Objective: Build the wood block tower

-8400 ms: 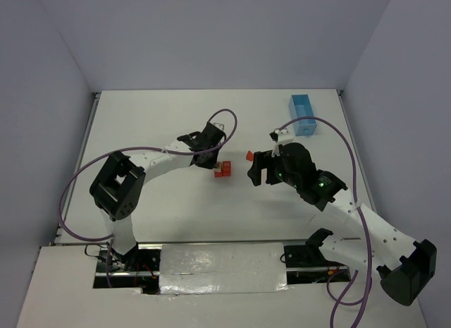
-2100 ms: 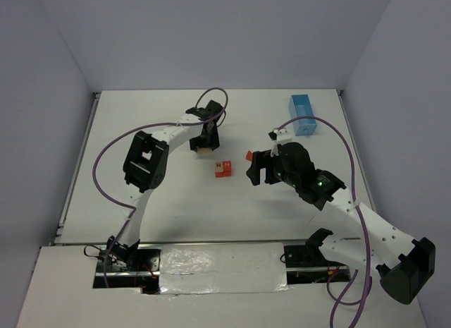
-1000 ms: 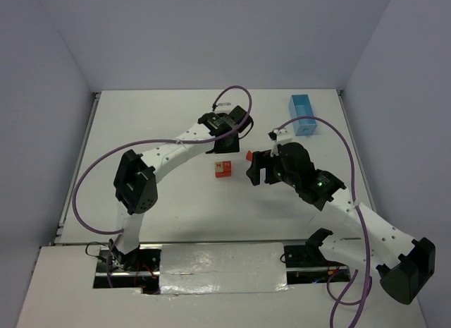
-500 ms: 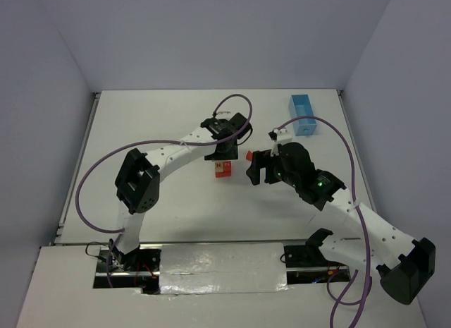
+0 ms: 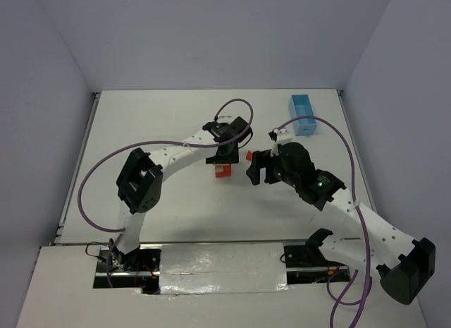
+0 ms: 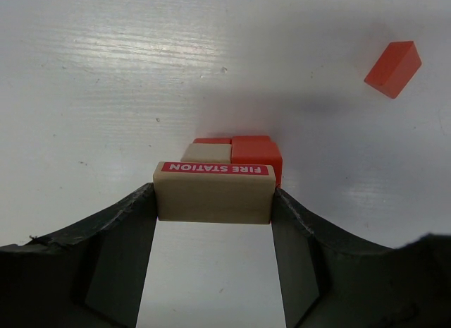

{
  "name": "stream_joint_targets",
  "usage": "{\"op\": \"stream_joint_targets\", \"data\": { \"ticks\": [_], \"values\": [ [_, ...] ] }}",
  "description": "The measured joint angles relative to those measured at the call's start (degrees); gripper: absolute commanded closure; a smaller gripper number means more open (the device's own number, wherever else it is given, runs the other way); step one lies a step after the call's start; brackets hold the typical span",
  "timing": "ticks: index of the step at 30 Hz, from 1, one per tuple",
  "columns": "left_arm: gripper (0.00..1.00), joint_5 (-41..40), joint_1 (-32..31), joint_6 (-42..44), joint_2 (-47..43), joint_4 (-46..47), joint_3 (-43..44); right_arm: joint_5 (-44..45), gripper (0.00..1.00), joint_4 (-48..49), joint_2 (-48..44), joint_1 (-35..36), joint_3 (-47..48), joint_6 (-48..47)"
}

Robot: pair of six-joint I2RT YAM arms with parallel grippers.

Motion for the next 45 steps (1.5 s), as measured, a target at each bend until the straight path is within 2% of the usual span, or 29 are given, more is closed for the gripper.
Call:
{"op": "stream_joint_targets", "data": {
  "ticks": [26,37,42,45],
  "values": [
    [0.54,0.61,-0.02,-0.07,1.88,1.20,0.37,-0.02,0.09,0.02,-0.07,0.09,0.00,0.00],
    [0.38,0.55,-0.02,-1.55,1.86,1.31,0.00,-0.04,0.09,0.02,-0.07,0.09,0.00,0.00],
    [0.37,0.55,-0.04,-1.55,1.81,1.46,-0.17,-0.04,0.09,0.02,-0.07,0.09,0.00,0.00],
    [0.31,0.55,-0.04,-1.57,1.70,1.55,-0.31,-0.09,0.09,0.02,-0.07,0.09,0.00,-0.02]
  ]
}}
